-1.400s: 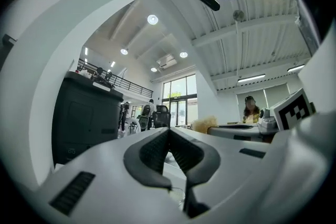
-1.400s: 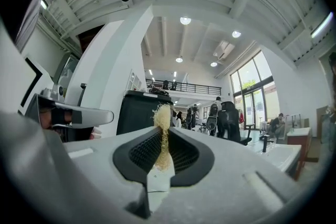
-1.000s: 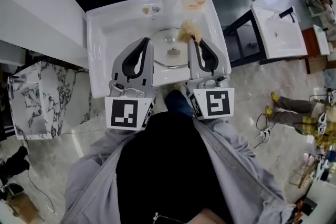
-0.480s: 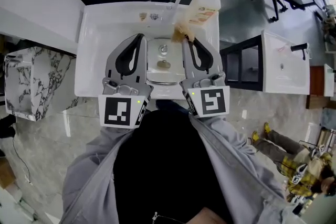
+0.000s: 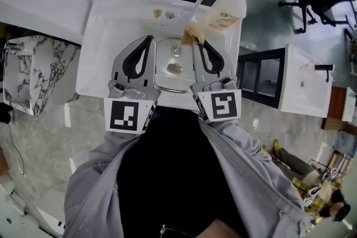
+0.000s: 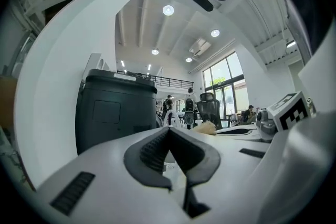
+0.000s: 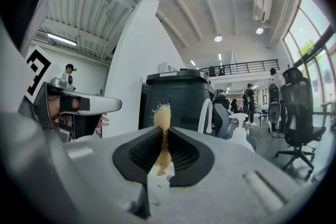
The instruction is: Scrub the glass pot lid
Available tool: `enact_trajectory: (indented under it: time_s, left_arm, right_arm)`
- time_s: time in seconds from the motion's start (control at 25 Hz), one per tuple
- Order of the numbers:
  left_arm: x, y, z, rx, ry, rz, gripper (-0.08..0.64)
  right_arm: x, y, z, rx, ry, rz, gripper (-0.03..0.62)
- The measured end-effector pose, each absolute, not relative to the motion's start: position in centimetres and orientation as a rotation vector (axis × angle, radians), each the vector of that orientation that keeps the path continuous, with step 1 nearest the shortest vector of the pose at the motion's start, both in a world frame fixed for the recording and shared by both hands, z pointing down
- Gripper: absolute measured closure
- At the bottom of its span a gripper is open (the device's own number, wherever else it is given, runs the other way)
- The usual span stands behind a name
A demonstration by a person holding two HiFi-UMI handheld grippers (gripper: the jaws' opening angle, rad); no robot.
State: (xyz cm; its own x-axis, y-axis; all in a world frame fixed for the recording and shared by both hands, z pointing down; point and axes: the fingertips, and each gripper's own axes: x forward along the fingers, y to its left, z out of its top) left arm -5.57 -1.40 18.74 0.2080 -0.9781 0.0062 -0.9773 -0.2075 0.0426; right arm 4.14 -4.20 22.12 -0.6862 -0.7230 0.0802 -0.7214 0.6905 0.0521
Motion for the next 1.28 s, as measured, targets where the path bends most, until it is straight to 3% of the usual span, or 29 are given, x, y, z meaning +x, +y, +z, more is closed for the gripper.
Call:
enact_trajectory:
  time_s: [0.48, 1.28]
  left_arm:
    - [-7.8, -2.1, 29.4, 2.318, -1.809, 0.247, 0.557]
    - [-9.5, 2.1, 50.6, 1.810, -1.409, 0.544, 0.555]
  right_arm:
    - [1.5, -5.8, 27.1, 1.105, -2.778, -0.017, 0.561]
    - [-1.1, -5.5, 43.4, 0.883, -2.590, 0.255, 0.561]
